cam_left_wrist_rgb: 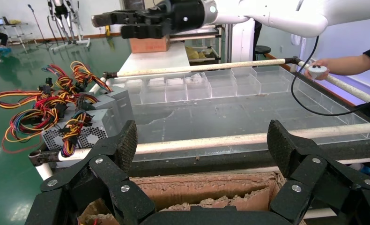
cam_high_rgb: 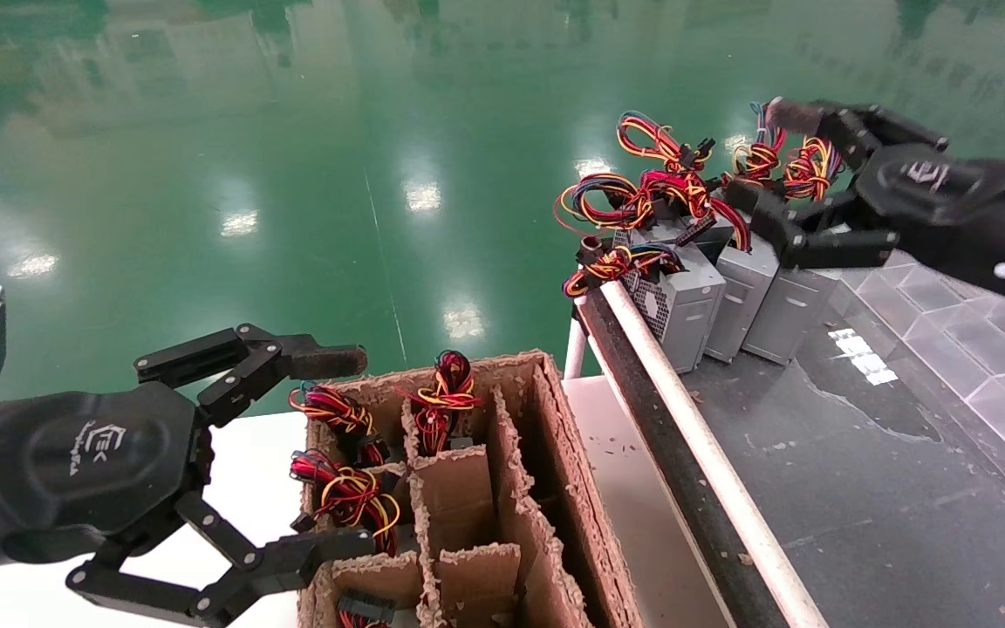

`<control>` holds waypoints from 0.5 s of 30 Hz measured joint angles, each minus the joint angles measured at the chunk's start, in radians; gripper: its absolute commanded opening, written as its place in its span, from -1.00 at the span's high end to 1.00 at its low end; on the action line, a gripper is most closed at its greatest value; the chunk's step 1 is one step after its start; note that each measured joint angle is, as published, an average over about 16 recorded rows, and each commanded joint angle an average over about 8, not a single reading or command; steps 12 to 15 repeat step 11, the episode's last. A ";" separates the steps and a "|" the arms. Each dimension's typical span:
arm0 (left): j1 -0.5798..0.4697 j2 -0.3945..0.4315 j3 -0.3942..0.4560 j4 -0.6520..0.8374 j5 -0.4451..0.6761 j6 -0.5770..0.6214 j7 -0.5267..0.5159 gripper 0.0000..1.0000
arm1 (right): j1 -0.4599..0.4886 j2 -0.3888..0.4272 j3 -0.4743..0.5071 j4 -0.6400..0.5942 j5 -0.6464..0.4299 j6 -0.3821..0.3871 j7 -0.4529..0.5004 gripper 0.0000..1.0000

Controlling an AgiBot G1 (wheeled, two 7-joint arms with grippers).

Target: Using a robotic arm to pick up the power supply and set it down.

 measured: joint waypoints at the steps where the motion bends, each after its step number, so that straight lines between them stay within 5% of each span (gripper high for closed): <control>1: 0.000 0.000 0.000 0.000 0.000 0.000 0.000 -1.00 | -0.012 0.005 0.005 0.020 0.002 -0.005 0.008 -1.00; 15: 0.000 0.000 0.000 0.000 0.000 0.000 0.000 -1.00 | -0.092 0.034 0.035 0.152 0.019 -0.041 0.058 -1.00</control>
